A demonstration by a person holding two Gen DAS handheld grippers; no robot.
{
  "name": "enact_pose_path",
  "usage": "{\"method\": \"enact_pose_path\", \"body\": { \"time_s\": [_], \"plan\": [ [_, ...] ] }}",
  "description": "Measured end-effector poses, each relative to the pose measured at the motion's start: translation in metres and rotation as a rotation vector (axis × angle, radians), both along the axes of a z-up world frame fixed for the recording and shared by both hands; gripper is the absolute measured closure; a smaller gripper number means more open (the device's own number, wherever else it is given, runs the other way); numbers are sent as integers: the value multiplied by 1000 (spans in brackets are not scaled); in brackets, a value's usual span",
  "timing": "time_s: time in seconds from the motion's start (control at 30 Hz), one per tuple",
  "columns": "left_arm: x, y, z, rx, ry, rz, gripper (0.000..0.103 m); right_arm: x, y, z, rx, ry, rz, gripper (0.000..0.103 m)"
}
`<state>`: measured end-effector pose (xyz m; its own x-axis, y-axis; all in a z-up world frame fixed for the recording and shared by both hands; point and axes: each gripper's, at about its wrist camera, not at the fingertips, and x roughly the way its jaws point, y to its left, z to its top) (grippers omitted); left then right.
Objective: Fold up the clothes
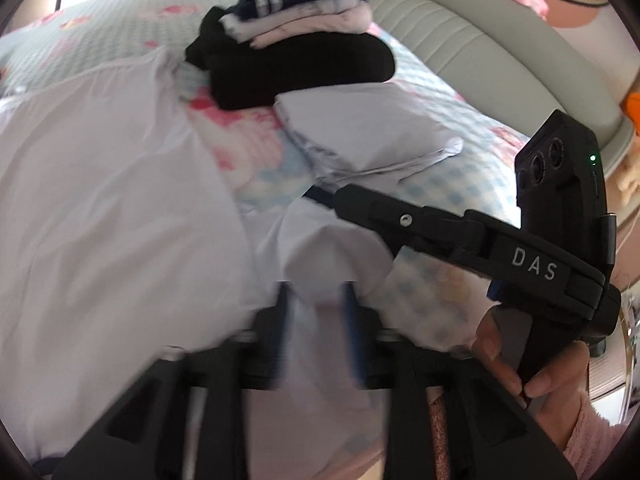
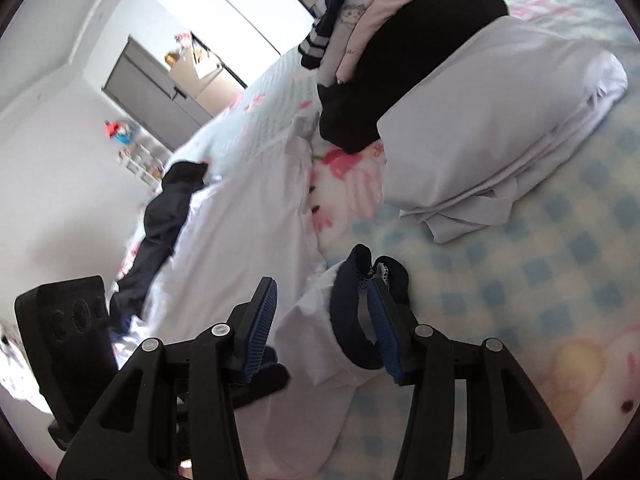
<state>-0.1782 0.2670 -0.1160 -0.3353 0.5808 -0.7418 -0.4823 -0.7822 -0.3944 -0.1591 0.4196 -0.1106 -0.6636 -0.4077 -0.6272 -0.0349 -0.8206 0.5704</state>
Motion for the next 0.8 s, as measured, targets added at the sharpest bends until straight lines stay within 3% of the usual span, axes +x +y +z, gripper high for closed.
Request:
{"method": "enact_pose_path", "body": {
  "time_s": [0.1, 0.17, 0.27, 0.33, 0.53, 0.8],
  "plan": [
    [-6, 10, 0, -63, 45, 2, 44, 2, 5, -1, 142, -44, -95, 54],
    [-17, 17, -10, -146, 36, 14, 70, 3, 7, -2, 257, -83, -160, 54],
    [-35, 11, -21, -137, -17, 76, 71, 7, 12, -9, 348, -156, -184, 54],
    [-43, 3, -22, -125, -27, 122, 71, 9, 16, -14, 348, -189, -191, 56],
    [-44, -25, -16, -67, -41, 203, 71, 6, 4, -9, 346, -147, -111, 56],
    [-34, -37, -19, -40, -56, 192, 71, -6, -29, -4, 307, -97, 60, 56]
  ]
}}
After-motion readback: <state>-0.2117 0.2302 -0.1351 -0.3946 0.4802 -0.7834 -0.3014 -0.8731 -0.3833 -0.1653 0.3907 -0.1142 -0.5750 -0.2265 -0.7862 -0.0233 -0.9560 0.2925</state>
